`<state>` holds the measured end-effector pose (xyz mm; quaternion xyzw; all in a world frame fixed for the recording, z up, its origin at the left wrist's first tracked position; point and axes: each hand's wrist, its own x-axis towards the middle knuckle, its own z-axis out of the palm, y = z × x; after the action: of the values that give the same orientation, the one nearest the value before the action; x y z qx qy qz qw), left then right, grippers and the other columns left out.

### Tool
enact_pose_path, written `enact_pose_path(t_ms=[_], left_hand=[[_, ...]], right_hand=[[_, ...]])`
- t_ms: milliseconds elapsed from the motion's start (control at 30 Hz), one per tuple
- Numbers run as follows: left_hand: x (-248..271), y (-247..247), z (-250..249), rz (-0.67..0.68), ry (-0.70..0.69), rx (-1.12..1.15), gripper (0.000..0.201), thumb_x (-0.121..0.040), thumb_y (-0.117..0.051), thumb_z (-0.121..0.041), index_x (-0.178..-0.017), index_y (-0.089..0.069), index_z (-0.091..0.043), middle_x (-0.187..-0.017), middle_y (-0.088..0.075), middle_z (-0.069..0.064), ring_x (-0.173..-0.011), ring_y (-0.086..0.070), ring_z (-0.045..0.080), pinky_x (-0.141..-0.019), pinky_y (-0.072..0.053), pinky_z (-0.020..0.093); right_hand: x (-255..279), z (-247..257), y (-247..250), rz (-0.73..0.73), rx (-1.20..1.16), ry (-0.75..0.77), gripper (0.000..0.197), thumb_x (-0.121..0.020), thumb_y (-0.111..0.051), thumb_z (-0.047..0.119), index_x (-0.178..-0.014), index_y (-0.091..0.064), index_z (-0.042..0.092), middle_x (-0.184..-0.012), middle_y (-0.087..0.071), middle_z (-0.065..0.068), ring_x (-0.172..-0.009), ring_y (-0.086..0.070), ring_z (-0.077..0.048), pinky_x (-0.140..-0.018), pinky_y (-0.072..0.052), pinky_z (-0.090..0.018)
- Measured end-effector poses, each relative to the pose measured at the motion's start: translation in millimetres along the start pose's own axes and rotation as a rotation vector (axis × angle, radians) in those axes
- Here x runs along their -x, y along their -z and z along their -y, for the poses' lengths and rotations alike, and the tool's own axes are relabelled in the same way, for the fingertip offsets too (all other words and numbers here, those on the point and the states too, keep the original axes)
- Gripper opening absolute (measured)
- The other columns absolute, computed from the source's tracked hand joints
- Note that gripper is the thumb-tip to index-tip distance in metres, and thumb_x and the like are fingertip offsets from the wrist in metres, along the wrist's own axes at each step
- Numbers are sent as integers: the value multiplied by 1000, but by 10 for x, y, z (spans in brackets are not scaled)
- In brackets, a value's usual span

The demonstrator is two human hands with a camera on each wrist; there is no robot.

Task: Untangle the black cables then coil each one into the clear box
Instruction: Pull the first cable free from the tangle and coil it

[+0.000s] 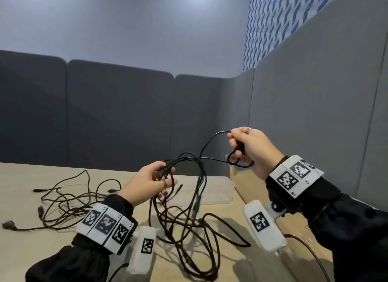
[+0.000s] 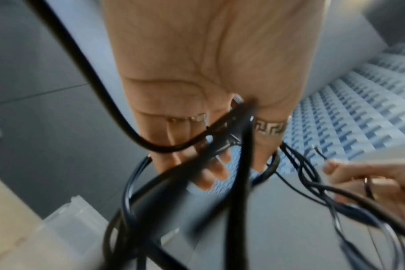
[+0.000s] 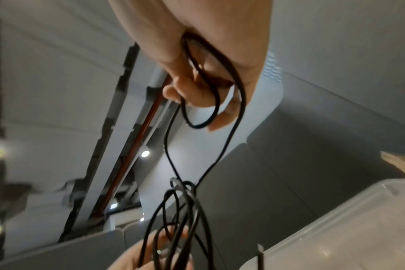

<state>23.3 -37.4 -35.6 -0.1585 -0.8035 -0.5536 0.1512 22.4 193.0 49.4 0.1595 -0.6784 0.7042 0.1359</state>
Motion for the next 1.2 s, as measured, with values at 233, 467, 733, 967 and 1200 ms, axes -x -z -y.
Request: enact_pose_path(t_ms=[233, 467, 733, 967, 1200], left_hand=[[42, 16, -84, -113, 78, -267, 48, -78, -62, -54, -110, -52, -19, -106, -57, -3, -101, -55, 20, -86, -44, 35], [76, -4, -134, -501, -170, -461, 70, -62, -84, -37, -98, -28, -16, -87, -38, -2, -69, -43, 13, -60, -40, 26], [152, 4, -272, -25, -151, -274, 74, -44, -46, -95, -73, -69, -31, -71, -67, -19, -81, -55, -1, -88, -36, 37], [227, -365, -303, 26, -69, -312, 29, -76, -69, -50, -86, -62, -23, -67, -63, -7, -63, -58, 0, -68, -48, 23], [215, -271, -299, 288, 69, 269, 25, -98, -44, -13, -121, -52, -16, -69, -63, 3, -69, -60, 15, -69, -51, 36]], right_hand=[[153, 166, -213, 191, 127, -30, 22, -99, -44, 18, -85, -57, 9, -46, -41, 6, -34, -26, -7, -55, -57, -35], [220, 217, -303, 257, 254, 4, 17, -95, -51, 20, -88, -61, 9, -54, -18, 2, -41, -19, -10, -49, -52, -29], [202, 181, -367, 376, 173, -68, 22, -94, -55, 28, -95, -68, 10, -50, -18, 6, -43, -20, -9, -52, -53, -28], [203, 69, -559, 400, -11, -138, 22, -99, -46, 28, -93, -63, 16, -42, -33, 8, -41, -27, -9, -58, -57, -30], [-37, -86, -8, -1, 264, 72, 19, -98, -48, 21, -92, -65, 13, -91, -66, 0, -57, -56, 8, -61, -41, -15]])
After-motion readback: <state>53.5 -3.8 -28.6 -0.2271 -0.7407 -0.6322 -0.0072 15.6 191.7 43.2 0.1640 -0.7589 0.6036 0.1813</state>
